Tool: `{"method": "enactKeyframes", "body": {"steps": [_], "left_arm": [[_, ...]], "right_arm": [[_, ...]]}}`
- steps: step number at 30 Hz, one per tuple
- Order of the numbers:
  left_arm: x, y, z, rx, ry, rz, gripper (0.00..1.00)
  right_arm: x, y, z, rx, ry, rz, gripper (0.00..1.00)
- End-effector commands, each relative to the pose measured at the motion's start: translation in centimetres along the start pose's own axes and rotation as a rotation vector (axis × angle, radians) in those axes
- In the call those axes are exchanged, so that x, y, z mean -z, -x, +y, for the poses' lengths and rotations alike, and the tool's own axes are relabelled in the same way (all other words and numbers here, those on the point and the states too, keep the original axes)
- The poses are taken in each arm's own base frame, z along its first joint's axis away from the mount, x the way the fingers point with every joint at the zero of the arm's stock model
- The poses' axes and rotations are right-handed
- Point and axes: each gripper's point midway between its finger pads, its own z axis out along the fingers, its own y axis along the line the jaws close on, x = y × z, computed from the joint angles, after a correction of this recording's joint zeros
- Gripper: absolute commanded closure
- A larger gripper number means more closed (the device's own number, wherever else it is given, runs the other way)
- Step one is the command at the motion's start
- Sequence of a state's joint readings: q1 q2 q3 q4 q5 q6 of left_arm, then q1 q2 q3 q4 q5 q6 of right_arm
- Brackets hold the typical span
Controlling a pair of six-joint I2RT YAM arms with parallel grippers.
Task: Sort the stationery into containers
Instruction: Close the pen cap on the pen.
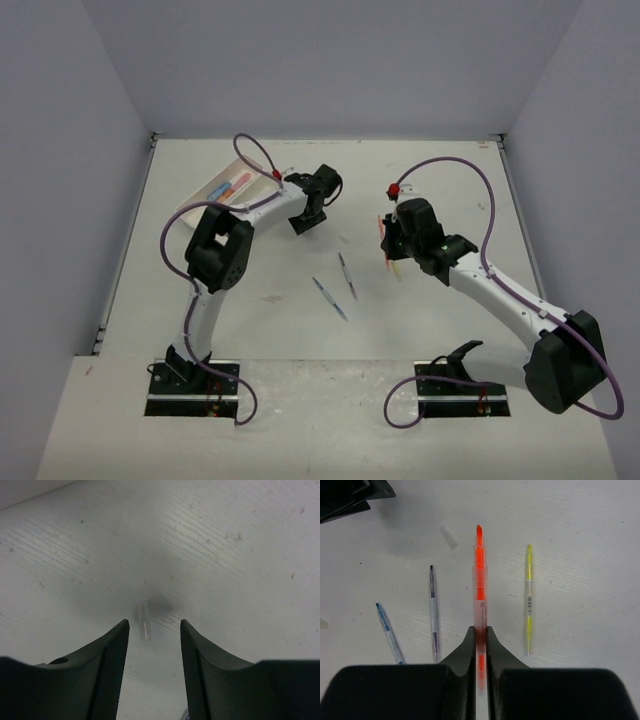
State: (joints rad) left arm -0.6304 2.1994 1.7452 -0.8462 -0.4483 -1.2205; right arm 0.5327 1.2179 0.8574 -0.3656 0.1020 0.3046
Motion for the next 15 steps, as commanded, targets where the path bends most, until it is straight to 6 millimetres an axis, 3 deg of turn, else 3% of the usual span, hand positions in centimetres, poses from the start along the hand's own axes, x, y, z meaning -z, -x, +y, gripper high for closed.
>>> {"method": "enactKeyframes", "body": {"steps": [1, 3, 8, 11, 15], "left_arm": [[-1.4, -1.1, 0.8, 0.014, 0.043, 0.024, 0.55], [-1.7, -1.5, 1.1, 0.016, 0.056, 0.033, 0.66], [-2.5, -2.6, 2.3, 0.014, 0.078, 0.056, 0.82], [-2.9, -3.2, 2.6, 0.011, 0.068, 0.075, 0.98], [-2.8, -3.4, 2.6, 0.0, 0.034, 0.089, 1.0]], "right_arm": [[0.0, 0.7, 0.4, 0.002, 0.019, -0.033, 1.0], [-0.1, 0.8, 0.4, 0.002, 0.019, -0.033, 1.0], [0.1, 0.8, 0.4, 0.002, 0.02, -0.038, 1.0], [0.2, 0.9, 0.4, 0.002, 0.022, -0.042, 1.0], [0.1, 0.9, 0.6, 0.002, 0.033, -0.042, 1.0]]}}
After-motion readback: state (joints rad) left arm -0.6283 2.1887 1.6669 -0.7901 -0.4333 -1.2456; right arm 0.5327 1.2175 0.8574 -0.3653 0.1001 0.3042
